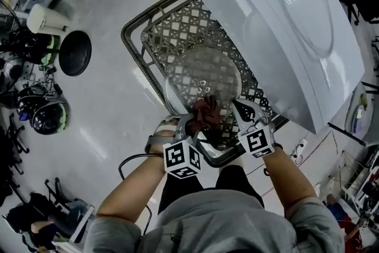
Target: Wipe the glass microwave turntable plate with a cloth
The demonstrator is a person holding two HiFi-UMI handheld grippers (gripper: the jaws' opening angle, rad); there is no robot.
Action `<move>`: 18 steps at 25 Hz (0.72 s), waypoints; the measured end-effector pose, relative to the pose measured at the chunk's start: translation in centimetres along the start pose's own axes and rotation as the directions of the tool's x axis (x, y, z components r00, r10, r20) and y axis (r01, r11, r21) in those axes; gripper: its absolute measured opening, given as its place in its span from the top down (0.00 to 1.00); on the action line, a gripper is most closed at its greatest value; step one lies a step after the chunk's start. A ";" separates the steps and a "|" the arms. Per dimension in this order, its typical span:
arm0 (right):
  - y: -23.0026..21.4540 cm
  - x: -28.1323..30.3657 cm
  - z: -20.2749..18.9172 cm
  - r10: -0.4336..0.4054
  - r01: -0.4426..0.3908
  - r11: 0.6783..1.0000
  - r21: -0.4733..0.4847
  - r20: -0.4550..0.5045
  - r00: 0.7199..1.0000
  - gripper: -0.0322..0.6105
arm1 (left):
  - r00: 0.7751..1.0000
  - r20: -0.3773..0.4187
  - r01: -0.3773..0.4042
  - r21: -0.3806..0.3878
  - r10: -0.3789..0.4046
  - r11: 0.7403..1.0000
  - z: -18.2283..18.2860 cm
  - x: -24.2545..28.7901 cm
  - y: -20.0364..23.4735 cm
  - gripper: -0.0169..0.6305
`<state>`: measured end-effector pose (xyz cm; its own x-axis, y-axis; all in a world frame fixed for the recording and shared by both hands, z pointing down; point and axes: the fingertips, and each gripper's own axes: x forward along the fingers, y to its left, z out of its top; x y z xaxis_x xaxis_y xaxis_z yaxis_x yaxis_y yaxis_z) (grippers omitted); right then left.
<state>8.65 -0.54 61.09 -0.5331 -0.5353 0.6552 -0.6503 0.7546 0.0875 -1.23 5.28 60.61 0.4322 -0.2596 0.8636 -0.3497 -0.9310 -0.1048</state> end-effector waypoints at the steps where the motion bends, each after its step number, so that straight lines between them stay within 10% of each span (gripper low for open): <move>1: 0.0 0.0 0.0 0.000 0.000 1.000 0.000 0.000 1.000 0.94 | 1.000 -0.018 -0.003 -0.007 0.003 1.000 -1.0 -0.6 0.1 0.88; 10: 0.0 0.1 -0.1 -0.003 0.003 1.000 -0.001 -0.007 1.000 0.94 | 0.997 -0.074 -0.027 -0.016 0.026 1.000 -3.8 -2.4 0.7 0.88; 18: 0.0 0.2 -0.2 -0.002 0.002 1.000 0.002 -0.002 1.000 0.94 | 0.994 0.109 -0.028 0.016 0.026 0.999 4.7 -1.0 -0.7 0.88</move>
<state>8.64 -0.56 61.32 -0.5306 -0.5362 0.6564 -0.6528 0.7525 0.0871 2.48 4.93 57.51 0.5109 -0.3105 0.8016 -0.3484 -0.9273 -0.1371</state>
